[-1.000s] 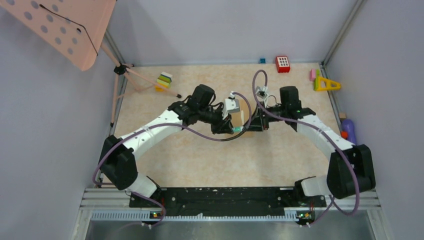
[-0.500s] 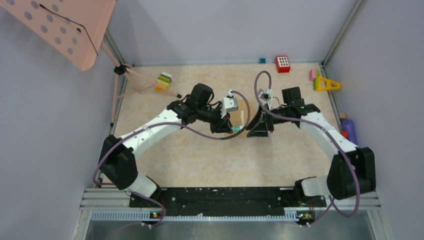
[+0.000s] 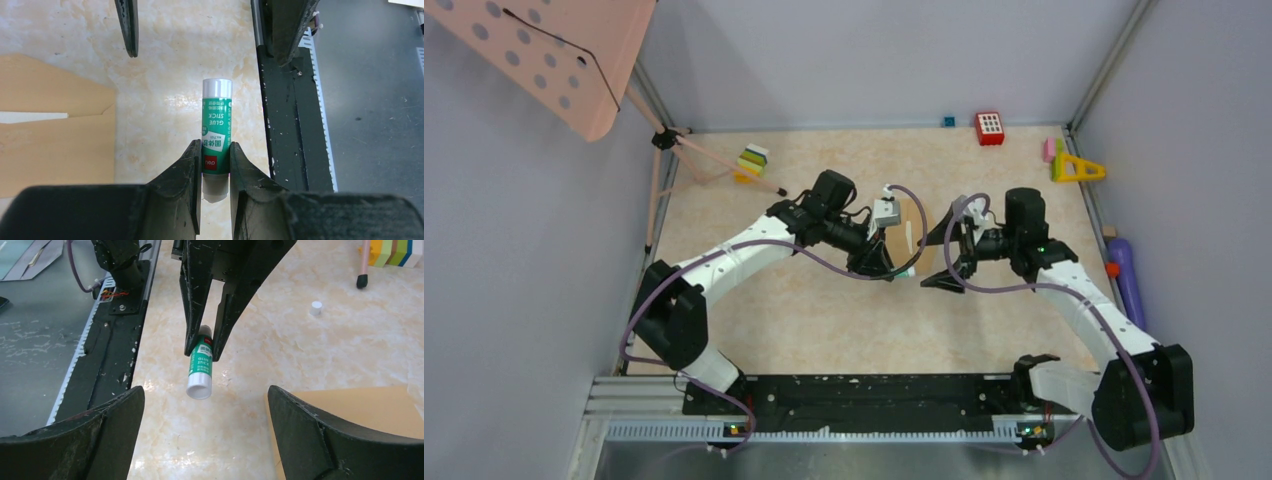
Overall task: Place the letter into the envelope and seal it
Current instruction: Unscrew the solid glue.
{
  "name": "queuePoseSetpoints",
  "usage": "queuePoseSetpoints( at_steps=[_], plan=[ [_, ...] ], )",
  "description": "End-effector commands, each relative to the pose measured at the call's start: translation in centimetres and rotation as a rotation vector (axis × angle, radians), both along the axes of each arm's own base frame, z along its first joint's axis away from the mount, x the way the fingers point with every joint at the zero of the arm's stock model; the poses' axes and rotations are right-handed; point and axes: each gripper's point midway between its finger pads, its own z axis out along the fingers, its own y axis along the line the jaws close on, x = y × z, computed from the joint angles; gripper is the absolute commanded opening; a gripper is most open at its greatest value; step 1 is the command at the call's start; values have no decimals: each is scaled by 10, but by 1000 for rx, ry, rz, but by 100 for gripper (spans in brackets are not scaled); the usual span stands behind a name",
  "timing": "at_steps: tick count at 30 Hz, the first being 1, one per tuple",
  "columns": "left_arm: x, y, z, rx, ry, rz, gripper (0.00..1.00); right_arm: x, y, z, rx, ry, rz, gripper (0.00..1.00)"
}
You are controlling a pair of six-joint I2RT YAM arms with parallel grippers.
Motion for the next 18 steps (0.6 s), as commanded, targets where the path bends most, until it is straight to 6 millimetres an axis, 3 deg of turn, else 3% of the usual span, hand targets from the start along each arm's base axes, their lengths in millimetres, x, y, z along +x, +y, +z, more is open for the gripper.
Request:
queuePoseSetpoints(
  at_steps=[1,6,11,18],
  plan=[
    [-2,-5,15,-56,13,-30,0,1,4,21,45,-70,67,86],
    [-2,-6,14,-55,25,-25,0,9,7,13,14,-142,22,82],
    [-1,-9,11,-52,45,-25,0,3,19,10,-31,-270,0,77],
    [1,-10,9,-50,53,-20,0,0,22,-1,-56,-296,0,50]
  ],
)
